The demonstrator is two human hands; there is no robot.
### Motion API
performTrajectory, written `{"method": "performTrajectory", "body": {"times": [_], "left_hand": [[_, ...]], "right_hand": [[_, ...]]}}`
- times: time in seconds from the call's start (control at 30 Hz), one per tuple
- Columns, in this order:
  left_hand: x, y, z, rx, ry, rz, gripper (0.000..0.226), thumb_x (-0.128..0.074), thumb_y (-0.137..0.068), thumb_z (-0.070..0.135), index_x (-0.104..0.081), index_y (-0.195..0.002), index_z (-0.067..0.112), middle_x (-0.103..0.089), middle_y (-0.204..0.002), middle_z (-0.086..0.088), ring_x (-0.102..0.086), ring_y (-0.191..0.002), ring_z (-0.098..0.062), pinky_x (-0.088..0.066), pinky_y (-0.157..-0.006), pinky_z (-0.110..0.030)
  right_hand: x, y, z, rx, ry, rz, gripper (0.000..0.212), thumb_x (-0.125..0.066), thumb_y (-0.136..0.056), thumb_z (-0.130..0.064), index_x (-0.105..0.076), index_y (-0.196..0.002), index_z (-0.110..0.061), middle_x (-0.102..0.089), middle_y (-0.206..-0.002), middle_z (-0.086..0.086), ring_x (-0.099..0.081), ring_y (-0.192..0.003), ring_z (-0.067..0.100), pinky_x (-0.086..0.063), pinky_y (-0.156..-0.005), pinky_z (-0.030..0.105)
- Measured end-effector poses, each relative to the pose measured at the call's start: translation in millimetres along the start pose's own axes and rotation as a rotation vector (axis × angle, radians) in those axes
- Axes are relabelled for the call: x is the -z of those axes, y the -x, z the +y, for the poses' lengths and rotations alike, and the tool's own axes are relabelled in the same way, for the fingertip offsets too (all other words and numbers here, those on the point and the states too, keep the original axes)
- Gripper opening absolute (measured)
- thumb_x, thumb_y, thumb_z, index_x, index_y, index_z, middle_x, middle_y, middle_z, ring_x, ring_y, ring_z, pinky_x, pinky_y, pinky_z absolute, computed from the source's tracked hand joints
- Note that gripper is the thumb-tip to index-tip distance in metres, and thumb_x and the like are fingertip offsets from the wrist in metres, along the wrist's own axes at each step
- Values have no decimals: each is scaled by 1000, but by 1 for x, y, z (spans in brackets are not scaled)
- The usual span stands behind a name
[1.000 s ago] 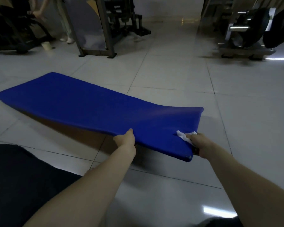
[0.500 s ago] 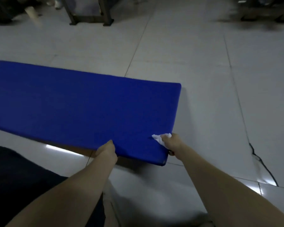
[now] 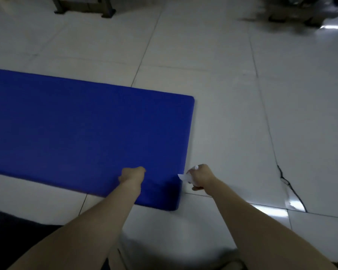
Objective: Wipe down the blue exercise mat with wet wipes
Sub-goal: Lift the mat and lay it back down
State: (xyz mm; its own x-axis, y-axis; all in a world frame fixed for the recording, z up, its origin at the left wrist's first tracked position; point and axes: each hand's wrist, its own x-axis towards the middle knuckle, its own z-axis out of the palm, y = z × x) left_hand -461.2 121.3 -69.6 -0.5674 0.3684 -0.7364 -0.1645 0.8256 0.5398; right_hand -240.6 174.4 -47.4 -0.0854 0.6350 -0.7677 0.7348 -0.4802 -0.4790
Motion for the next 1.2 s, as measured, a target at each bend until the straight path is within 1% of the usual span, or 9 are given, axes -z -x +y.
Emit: {"method": "performTrajectory", "body": {"times": [0.13,0.27,0.4,0.5,0.6,0.83,1.0,1.1,1.2], "left_hand": [[-23,84,71,-224,-54,-540,37,-71,-94,30,-63,-124,11,-69,-112,-11,-69,-101,-23,-57,-94,-42],[-46,190,126,-514,-158,-863,31,-64,-98,38,-67,-121,18,-74,-112,-9,-73,-102,-23,-59,-91,-40],[-80,291,161,-864,-231,-924,30,-66,-98,30,-63,-124,15,-75,-109,-6,-72,-103,-22,-57,-87,-34],[-111,373,170,-1096,-228,-839,30,-71,-93,18,-63,-121,12,-73,-105,-6,-71,-95,-20,-54,-75,-29],[-142,446,163,-1206,-193,-822,12,-66,-93,14,-67,-105,12,-71,-98,-6,-66,-90,-20,-52,-73,-30],[-206,560,77,-1193,-354,-1072,14,-68,-94,15,-64,-82,8,-58,-66,-6,-48,-59,-18,-37,-52,-25],[-245,598,-25,-1041,-681,-1313,13,-68,-96,16,-65,-93,4,-63,-75,-10,-55,-58,-16,-47,-52,-25],[-264,604,-81,-894,-867,-1404,13,-61,-98,5,-66,-108,0,-68,-96,-19,-65,-68,-20,-56,-56,-25],[-279,602,-129,-831,-990,-1457,17,-60,-94,-3,-67,-110,-3,-67,-94,-20,-68,-69,-22,-59,-60,-27]], "right_hand": [[56,47,-21,134,-369,203,36,-61,-96,-25,-71,-96,10,-71,-81,13,-63,-71,26,-46,-47,25],[119,127,-46,240,-486,303,59,-44,-100,-61,-66,-76,-11,-61,-66,3,-55,-65,18,-46,-54,28],[187,213,-42,322,-591,407,70,-23,-97,-74,-56,-73,-19,-55,-60,0,-51,-62,17,-44,-62,31],[233,277,-12,390,-670,578,73,-19,-100,-70,-69,-105,-17,-65,-88,2,-59,-82,18,-48,-66,33],[266,328,37,430,-815,713,54,-34,-105,-54,-61,-123,-11,-66,-99,6,-62,-87,21,-53,-66,34],[282,431,194,417,-886,1024,6,-67,-91,-4,-67,-96,-7,-54,-67,7,-47,-52,14,-37,-44,23],[239,483,309,101,-700,1156,5,-70,-92,-9,-71,-95,-6,-60,-65,9,-51,-50,15,-45,-49,28],[207,496,369,-98,-554,1098,14,-64,-96,-13,-71,-108,-10,-69,-78,12,-62,-57,16,-55,-56,27],[178,506,422,-268,-429,965,18,-55,-99,-7,-71,-104,-13,-71,-83,11,-69,-64,18,-56,-53,23]]}}
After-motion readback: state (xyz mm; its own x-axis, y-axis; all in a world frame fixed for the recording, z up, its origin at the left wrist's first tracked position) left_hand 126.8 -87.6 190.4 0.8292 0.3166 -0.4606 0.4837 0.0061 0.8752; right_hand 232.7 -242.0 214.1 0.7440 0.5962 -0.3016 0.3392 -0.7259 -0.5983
